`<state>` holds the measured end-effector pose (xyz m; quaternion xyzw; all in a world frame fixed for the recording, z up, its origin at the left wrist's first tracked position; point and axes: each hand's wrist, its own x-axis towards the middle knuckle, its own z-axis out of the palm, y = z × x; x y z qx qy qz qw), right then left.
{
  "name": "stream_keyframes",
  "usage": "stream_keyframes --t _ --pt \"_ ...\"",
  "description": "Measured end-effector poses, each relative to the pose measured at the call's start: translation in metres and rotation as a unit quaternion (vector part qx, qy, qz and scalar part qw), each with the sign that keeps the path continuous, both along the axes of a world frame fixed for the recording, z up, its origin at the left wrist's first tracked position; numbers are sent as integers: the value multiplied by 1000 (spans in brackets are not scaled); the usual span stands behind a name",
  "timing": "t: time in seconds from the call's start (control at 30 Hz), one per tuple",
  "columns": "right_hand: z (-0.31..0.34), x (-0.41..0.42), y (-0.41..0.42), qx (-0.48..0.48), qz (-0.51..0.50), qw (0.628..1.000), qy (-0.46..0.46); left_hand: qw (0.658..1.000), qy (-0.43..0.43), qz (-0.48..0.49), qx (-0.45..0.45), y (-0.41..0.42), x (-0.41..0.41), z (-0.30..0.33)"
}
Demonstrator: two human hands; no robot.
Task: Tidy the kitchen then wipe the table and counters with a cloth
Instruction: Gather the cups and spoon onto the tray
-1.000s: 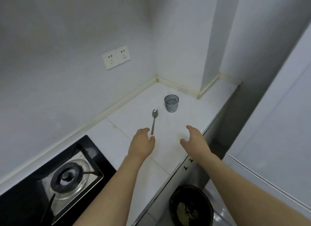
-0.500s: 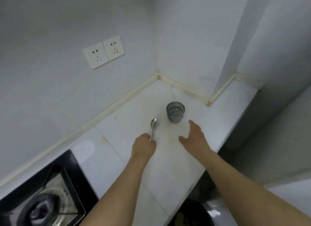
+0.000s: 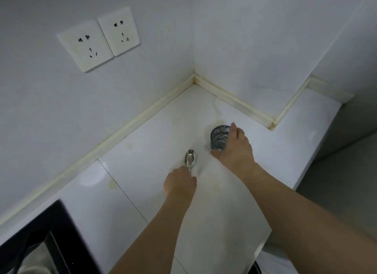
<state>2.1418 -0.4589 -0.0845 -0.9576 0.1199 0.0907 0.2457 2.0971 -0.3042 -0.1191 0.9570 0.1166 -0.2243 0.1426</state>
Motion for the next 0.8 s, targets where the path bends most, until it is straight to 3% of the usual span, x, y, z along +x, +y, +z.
stream_keyframes --t 0.37,0.53,0.8 --pt "-10 13 5 23 -52 998 2 1000 -14 12 -22 4 10 -15" --pt "-3 -7 6 70 -81 994 -23 990 0 76 -122 16 9 -15" --pt "20 -62 10 91 -104 990 -39 927 36 204 -314 35 -10 -9"
